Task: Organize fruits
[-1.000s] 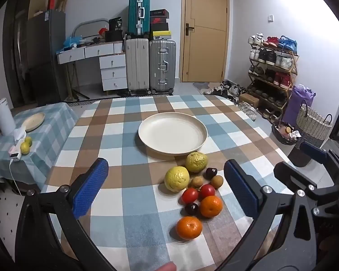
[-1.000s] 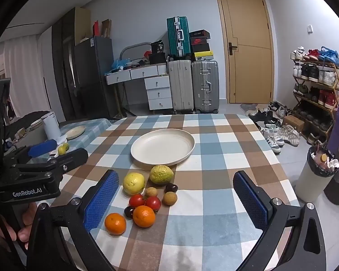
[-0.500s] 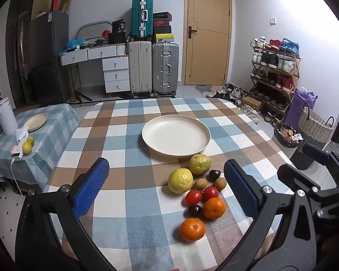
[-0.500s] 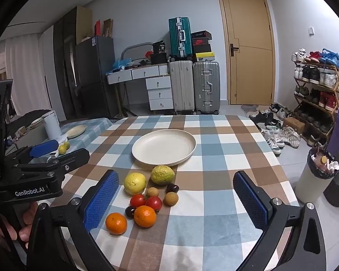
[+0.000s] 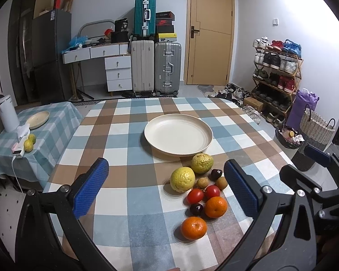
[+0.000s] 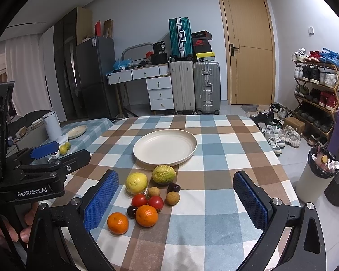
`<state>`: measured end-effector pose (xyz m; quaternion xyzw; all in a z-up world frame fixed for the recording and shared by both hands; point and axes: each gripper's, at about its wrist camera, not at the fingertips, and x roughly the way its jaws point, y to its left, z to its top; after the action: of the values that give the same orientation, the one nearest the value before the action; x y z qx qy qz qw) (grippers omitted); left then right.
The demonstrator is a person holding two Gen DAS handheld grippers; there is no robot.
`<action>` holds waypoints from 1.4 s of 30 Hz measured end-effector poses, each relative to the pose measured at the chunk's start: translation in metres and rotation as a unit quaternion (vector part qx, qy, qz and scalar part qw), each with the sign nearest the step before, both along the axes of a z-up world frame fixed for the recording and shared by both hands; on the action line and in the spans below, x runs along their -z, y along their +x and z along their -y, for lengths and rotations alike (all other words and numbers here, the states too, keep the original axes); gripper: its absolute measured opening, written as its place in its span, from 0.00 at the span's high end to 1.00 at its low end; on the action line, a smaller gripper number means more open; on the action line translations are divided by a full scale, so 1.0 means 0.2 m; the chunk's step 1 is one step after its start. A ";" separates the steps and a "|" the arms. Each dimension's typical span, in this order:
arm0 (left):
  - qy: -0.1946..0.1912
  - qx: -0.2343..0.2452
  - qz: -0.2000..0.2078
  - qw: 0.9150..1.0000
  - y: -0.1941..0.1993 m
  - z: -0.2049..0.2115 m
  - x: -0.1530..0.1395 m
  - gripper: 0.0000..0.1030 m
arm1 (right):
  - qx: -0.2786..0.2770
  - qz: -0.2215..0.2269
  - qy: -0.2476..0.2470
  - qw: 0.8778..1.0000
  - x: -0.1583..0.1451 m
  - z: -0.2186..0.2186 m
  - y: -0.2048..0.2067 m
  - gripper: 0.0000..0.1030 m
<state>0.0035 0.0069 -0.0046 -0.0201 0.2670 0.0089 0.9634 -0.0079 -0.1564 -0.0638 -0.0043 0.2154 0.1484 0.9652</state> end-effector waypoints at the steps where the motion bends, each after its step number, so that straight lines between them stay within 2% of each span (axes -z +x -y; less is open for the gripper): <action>1: -0.001 0.000 0.000 1.000 0.00 0.00 0.00 0.01 | 0.000 0.001 0.000 1.000 0.00 0.00 0.00 0.00; 23: 0.002 0.003 0.000 1.000 -0.03 0.01 0.00 0.01 | 0.000 0.001 -0.001 1.000 0.00 -0.02 -0.01 0.00; 42: 0.000 0.006 -0.004 1.000 -0.04 0.03 0.06 0.01 | 0.001 -0.001 0.001 1.000 0.00 -0.02 -0.02 0.00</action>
<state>-0.0043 0.0015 -0.0172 -0.0186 0.2712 0.0032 0.9623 -0.0116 -0.1518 -0.0637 -0.0028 0.2158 0.1479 0.9652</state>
